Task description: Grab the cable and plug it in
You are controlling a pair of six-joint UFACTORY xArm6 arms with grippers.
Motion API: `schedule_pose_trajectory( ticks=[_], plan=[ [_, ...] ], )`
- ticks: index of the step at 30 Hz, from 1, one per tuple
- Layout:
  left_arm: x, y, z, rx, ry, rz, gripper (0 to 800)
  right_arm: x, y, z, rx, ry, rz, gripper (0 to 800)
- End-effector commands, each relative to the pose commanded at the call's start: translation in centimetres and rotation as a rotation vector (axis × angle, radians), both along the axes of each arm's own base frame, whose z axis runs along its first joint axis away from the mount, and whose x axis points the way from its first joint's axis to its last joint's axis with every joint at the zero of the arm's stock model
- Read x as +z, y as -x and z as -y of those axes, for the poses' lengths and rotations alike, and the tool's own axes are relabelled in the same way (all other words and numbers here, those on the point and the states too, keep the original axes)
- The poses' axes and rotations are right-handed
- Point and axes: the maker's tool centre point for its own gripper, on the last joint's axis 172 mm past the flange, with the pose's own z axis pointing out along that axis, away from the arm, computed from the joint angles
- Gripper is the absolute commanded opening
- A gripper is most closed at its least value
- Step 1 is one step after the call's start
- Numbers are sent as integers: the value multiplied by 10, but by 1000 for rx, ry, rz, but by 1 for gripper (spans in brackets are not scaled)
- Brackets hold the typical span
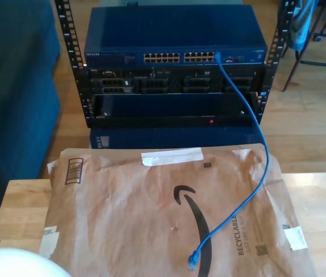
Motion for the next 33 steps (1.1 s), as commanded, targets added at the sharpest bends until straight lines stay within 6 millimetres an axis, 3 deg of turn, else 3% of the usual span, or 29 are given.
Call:
schedule_pose_trajectory(
  ticks=[2,8,12,27,33],
  plan=[
    [0,0,0,0,0,0,800,-9,26,-14,15,1,-2,792],
    [0,0,0,0,0,0,800,-51,75,-62,33,-48,9,792],
    [0,0,0,0,0,0,800,-73,92,-83,37,-99,6,792],
    [0,0,0,0,0,0,800,-155,105,-98,-23,-36,8,792],
    [0,0,0,0,0,0,800,-161,106,-96,36,-12,21,791]
  ],
)
